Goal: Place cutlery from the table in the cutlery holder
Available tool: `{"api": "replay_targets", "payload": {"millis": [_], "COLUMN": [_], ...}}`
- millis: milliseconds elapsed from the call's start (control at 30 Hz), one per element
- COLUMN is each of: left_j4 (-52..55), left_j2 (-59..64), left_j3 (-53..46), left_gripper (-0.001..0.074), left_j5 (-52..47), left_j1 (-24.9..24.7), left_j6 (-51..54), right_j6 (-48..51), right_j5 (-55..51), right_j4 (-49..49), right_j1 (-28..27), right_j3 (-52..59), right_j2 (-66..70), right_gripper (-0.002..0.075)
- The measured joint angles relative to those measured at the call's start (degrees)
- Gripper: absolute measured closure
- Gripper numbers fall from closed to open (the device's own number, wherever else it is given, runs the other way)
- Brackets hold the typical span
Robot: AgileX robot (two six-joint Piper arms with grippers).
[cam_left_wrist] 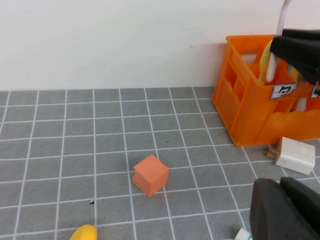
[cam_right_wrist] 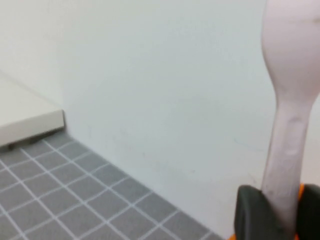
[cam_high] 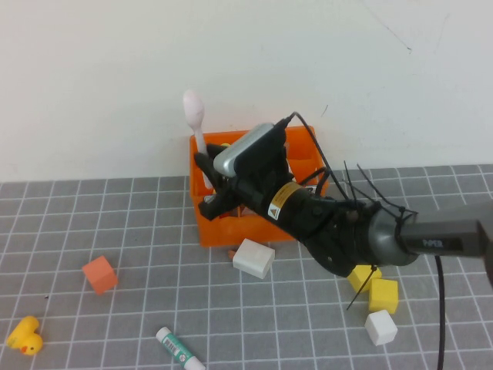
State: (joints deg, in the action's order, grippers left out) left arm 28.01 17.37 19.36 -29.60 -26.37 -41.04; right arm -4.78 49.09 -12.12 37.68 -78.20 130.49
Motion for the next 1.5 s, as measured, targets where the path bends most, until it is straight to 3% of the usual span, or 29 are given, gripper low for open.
{"api": "replay_targets", "payload": {"millis": [167,300,433,567,667,733,967,1033,1300,1500], "left_j4": [0.10,0.10,0.12,0.12,0.33,0.59,0.83,0.94,0.94,0.94], "left_j2": [0.00,0.00,0.00,0.00,0.00,0.00,0.00,0.00,0.00,0.00], "left_j3": [0.00,0.00,0.00,0.00,0.00,0.00,0.00,0.00,0.00,0.00], "left_gripper": [0.0736,0.0736,0.0736,0.0736,0.0736,0.0736,0.0736,0.0736,0.0736,0.0736], "left_j5": [0.11,0.16,0.16,0.25,0.28,0.37,0.78,1.29,2.15,2.15], "left_j1": [0.00,0.00,0.00,0.00,0.00,0.00,0.00,0.00,0.00,0.00], "left_j6": [0.00,0.00,0.00,0.00,0.00,0.00,0.00,0.00,0.11,0.11], "right_j6": [0.00,0.00,2.21,4.78,4.78,5.25,7.58,8.02,9.58,9.79], "right_j5": [0.02,0.22,-0.37,-3.24,-13.35,-22.18,-58.36,-64.11,-72.38,-78.61], "right_j4": [0.00,0.00,-1.04,-5.94,-10.01,-11.06,-15.99,-17.38,-18.35,-17.17], "right_j1": [0.00,0.00,0.00,0.00,0.16,0.27,0.37,0.37,0.37,0.37], "right_j3": [0.00,0.00,0.00,0.00,0.00,0.00,0.42,1.41,16.00,34.88], "right_j2": [0.56,0.40,-2.45,-10.15,-18.56,-24.54,-45.66,-50.18,-72.52,-86.08], "right_gripper": [0.0404,0.0366,0.0411,0.0545,0.0665,0.0699,0.0720,0.0722,0.0726,0.0726]}}
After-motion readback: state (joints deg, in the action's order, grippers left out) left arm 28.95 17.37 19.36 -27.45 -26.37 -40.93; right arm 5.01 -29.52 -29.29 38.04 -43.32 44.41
